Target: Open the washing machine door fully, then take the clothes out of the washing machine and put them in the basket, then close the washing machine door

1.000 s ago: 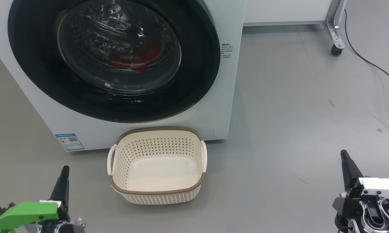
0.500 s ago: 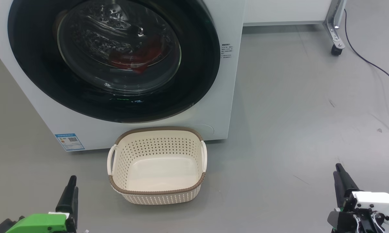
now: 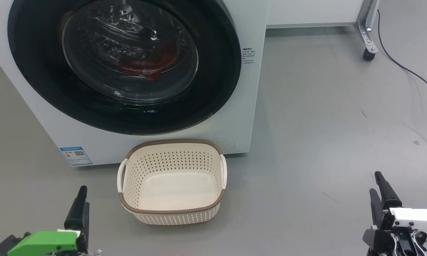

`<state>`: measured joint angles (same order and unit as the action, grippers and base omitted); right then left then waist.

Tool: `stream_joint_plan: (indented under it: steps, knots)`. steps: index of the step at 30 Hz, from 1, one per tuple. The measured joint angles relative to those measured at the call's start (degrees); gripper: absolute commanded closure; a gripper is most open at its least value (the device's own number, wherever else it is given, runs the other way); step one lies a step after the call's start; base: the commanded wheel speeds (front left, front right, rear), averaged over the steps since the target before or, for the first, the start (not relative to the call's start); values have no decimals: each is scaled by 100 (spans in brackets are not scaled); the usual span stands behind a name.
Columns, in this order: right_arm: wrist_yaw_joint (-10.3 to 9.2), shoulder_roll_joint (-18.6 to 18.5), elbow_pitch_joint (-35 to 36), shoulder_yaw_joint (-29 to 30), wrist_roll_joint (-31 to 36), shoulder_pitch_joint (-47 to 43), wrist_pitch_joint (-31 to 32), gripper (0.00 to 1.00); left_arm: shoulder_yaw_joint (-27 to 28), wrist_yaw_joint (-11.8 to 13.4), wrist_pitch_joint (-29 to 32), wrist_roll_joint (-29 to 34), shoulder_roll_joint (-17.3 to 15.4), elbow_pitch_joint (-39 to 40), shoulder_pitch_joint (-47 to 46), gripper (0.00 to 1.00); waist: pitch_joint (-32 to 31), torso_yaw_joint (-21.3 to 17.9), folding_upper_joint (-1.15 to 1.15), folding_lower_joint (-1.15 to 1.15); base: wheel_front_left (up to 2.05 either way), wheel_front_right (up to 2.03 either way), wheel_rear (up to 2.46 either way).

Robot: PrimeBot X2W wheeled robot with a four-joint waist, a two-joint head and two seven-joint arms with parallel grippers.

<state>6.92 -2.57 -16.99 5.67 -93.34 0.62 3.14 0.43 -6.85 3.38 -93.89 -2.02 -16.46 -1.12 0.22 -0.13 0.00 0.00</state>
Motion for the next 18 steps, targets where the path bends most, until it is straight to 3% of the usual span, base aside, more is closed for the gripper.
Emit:
stream_joint_plan:
  steps: [12, 18]
  knots:
    - [0, -157, 99, -33, 470, -1, -204, 0, -242, 0, -252, 460, -44, 132, -47, 0, 7, -9, 0, 0, 0, 0, 0]
    - [0, -349, 119, -140, 1009, -2, -356, 0, -409, 0, -432, 1025, -165, 158, -110, 0, 8, -12, 0, 0, 0, 0, 0]
